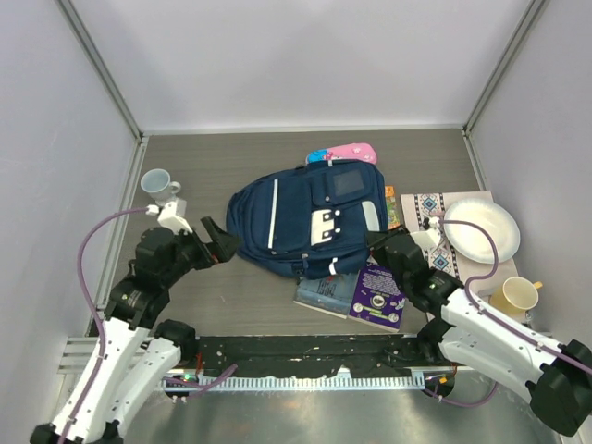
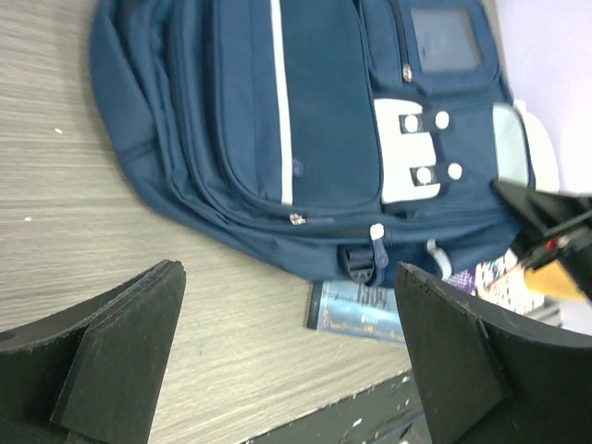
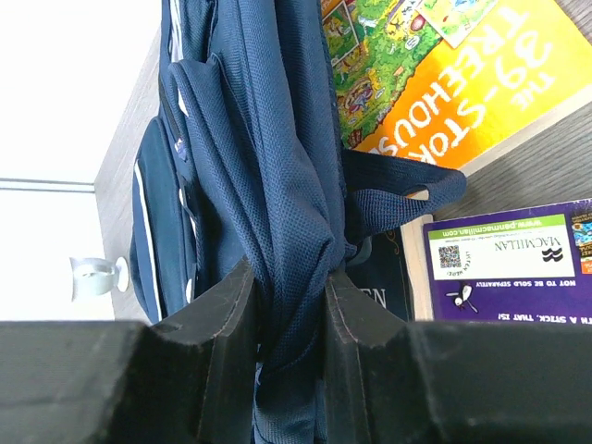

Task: Pack the student bag
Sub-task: Pick up the student bag at the center of the board, then unzip the student bag at the center of the board.

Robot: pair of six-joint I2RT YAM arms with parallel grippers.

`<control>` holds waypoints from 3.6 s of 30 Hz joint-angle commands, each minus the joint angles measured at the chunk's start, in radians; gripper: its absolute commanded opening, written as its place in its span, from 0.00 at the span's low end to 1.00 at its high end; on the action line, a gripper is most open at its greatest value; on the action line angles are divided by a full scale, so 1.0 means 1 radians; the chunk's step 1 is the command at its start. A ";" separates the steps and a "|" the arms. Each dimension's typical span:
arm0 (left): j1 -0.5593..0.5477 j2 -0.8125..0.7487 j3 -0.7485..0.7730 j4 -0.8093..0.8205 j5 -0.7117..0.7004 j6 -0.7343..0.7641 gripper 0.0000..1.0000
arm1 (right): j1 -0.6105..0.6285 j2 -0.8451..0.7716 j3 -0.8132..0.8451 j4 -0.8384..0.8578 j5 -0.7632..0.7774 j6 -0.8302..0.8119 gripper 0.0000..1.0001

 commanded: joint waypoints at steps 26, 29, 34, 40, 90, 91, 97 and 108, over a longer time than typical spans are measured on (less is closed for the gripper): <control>-0.941 0.203 -0.261 0.390 -0.642 -0.203 0.87 | -0.040 0.200 0.318 0.293 -0.111 -0.053 0.01; -1.004 0.240 -0.252 0.413 -0.724 -0.217 0.87 | -0.040 0.217 0.336 0.300 -0.174 -0.076 0.01; -1.033 0.299 -0.252 0.424 -0.784 -0.240 0.88 | -0.040 0.234 0.339 0.349 -0.231 -0.083 0.01; -1.055 0.296 -0.304 0.451 -0.889 -0.312 0.85 | -0.042 0.218 0.322 0.361 -0.254 -0.079 0.01; -1.072 0.530 -0.367 0.785 -1.180 -0.279 0.00 | -0.040 0.097 0.296 0.360 -0.359 -0.048 0.01; -1.072 0.516 -0.373 0.766 -1.180 -0.290 0.00 | -0.042 0.100 0.301 0.344 -0.348 -0.062 0.01; -1.072 0.343 -0.401 0.466 -1.137 -0.381 0.00 | -0.105 0.189 0.414 0.246 -0.397 -0.223 0.01; -1.073 0.128 -0.433 0.292 -0.871 -0.292 0.00 | -0.330 0.583 0.672 0.213 -0.696 -0.347 0.01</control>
